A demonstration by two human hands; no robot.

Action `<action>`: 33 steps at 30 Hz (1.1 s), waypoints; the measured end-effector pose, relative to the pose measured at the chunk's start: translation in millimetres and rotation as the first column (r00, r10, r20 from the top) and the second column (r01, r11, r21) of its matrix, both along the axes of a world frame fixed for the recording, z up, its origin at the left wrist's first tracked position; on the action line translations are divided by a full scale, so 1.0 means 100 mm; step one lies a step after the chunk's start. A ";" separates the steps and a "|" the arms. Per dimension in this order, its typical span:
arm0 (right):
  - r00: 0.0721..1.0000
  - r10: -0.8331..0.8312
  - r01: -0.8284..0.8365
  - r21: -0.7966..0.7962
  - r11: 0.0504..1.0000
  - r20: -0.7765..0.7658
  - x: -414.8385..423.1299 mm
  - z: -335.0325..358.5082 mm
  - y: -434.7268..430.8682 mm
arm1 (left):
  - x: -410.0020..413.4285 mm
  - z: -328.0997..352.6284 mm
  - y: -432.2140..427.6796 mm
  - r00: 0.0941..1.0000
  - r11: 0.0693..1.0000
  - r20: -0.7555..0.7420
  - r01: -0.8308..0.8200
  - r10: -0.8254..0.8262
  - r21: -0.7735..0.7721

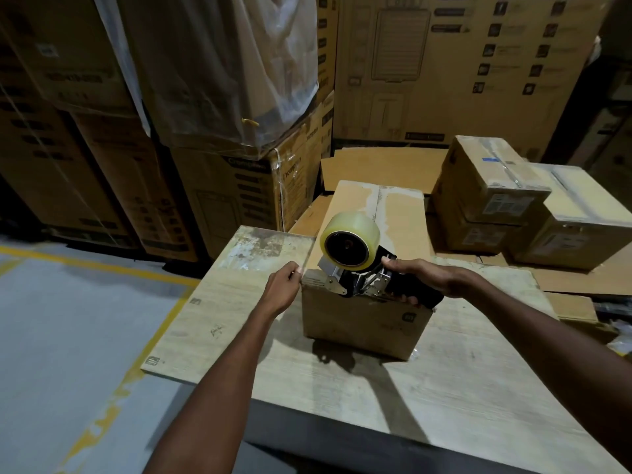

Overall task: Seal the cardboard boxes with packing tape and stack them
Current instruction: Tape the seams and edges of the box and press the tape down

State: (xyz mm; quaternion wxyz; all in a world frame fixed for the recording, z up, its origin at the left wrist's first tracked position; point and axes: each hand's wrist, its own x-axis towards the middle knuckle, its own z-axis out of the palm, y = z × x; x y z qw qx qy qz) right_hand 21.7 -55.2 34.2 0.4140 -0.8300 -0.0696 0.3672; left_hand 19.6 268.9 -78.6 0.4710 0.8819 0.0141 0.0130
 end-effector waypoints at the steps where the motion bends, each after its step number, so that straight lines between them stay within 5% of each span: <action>1: 1.000 -0.006 0.006 -0.002 1.000 0.004 0.00 -0.01 0.00 | 0.00 0.00 0.00 1.000 1.000 -0.017 0.016 -0.016 -0.005; 7: 1.000 -0.004 0.004 -0.001 1.000 0.021 0.03 -0.05 -0.02 | -0.03 -0.14 0.01 0.970 0.993 -0.244 -0.040 0.013 -0.108; 11: 1.000 0.000 0.000 0.001 1.000 0.017 0.01 0.02 0.01 | -0.05 -0.22 0.01 0.999 0.998 0.005 -0.043 0.044 -0.053; 17: 0.999 0.008 -0.010 -0.040 0.999 -0.032 -0.10 0.21 0.06 | -0.28 -0.34 0.09 0.866 0.885 0.451 -0.021 -0.216 0.465; 22: 0.998 0.006 -0.010 -0.059 0.998 -0.066 -0.16 0.31 0.10 | -0.41 -0.36 0.01 0.870 0.669 0.317 0.020 -0.378 0.743; 33: 0.999 0.043 -0.042 -0.046 0.998 0.011 -0.14 0.15 0.03 | -0.43 -0.31 -0.06 0.903 0.671 0.337 -0.075 -0.269 0.737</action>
